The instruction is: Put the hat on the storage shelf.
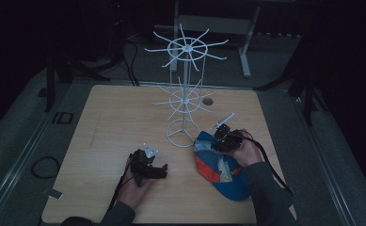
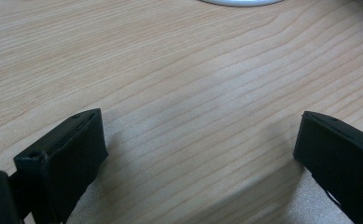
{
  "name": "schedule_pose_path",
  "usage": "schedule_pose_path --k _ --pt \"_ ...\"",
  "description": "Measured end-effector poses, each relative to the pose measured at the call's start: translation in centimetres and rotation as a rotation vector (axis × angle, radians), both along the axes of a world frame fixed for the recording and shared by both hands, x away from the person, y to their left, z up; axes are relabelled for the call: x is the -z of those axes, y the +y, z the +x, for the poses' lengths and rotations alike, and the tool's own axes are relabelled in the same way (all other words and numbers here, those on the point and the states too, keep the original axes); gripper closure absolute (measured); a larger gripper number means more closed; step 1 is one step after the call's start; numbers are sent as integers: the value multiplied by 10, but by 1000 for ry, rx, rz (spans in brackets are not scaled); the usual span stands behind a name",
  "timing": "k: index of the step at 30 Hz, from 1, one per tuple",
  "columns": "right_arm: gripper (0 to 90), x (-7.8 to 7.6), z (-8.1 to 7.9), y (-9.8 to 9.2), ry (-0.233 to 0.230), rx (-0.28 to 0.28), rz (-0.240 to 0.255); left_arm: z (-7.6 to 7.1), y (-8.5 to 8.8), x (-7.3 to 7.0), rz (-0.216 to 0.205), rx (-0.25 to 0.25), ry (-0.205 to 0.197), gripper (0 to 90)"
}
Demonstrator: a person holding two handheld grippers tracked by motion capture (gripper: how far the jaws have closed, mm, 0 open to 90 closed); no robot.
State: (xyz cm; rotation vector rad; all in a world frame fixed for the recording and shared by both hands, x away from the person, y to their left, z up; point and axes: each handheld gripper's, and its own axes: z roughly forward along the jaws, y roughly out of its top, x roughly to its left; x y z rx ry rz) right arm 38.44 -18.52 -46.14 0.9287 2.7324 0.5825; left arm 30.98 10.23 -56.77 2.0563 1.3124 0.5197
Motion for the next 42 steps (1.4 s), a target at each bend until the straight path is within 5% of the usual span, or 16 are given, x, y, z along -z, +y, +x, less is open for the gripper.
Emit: schedule_pose_path --k 13,42 --pt "880 -32 -29 -19 -90 -20 137 0 0 0 -1 0 3 26" --pt "883 -64 -64 -39 -205 -21 269 0 0 0 2 2 1 26"
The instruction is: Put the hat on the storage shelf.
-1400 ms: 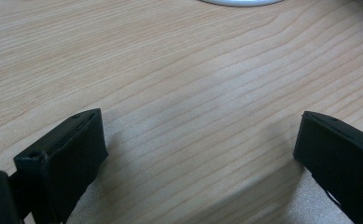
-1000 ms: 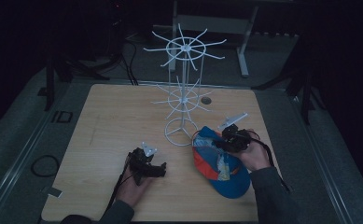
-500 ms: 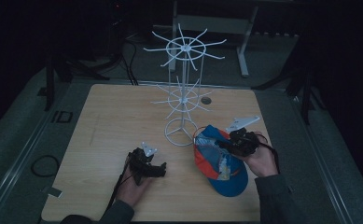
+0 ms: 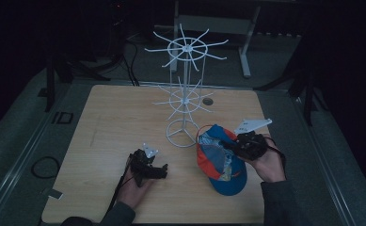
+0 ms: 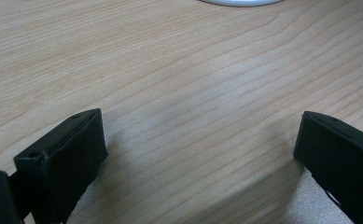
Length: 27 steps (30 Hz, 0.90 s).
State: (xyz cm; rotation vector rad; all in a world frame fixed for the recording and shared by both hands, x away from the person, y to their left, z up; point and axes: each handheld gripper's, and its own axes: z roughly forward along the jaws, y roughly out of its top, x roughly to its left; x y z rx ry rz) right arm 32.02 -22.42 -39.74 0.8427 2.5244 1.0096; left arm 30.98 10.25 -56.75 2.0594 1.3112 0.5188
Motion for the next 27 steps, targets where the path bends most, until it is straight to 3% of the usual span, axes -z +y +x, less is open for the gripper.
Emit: schedule_pose_path --k 27 --pt "883 -23 -8 -14 -91 52 97 0 0 0 0 0 0 26"
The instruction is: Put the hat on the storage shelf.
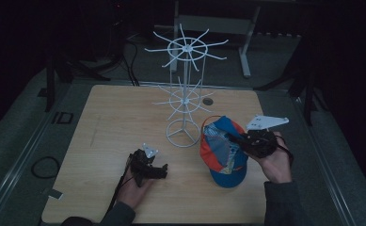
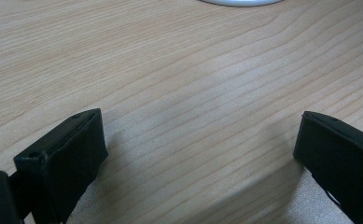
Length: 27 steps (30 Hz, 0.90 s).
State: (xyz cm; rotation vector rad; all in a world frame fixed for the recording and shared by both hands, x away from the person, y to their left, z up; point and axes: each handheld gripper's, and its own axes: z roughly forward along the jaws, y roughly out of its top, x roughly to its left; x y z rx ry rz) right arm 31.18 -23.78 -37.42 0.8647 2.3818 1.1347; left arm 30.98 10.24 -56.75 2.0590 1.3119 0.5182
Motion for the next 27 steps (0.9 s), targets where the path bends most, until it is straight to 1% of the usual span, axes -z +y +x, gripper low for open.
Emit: schedule_pose_path --k 9,13,15,20,27 --pt "883 -9 -2 -1 -28 -2 19 0 0 0 0 0 0 26" --pt "882 -12 -3 -1 -31 -4 20 0 0 0 0 0 0 26" --pt "882 -13 -3 -1 -33 -7 28 0 0 0 0 0 0 26" --pt "883 -17 -3 -2 -43 0 32 0 0 0 0 0 0 26" --pt "882 -25 -1 -2 -65 11 53 0 0 0 1 0 1 26"
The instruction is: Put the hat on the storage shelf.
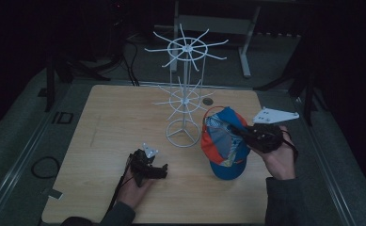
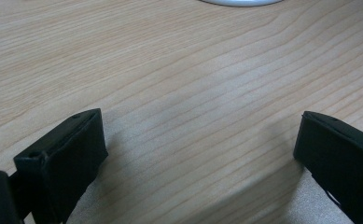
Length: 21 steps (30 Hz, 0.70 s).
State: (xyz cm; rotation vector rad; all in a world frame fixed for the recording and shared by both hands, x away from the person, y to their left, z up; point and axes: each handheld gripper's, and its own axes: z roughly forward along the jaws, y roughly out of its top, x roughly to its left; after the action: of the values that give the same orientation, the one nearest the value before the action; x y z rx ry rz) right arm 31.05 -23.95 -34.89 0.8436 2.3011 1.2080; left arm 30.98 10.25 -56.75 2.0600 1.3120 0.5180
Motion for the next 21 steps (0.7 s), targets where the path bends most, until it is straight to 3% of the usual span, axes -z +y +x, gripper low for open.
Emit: schedule_pose_path --k 21 --pt "883 -27 2 -2 -49 13 11 0 0 0 -1 0 0 26"
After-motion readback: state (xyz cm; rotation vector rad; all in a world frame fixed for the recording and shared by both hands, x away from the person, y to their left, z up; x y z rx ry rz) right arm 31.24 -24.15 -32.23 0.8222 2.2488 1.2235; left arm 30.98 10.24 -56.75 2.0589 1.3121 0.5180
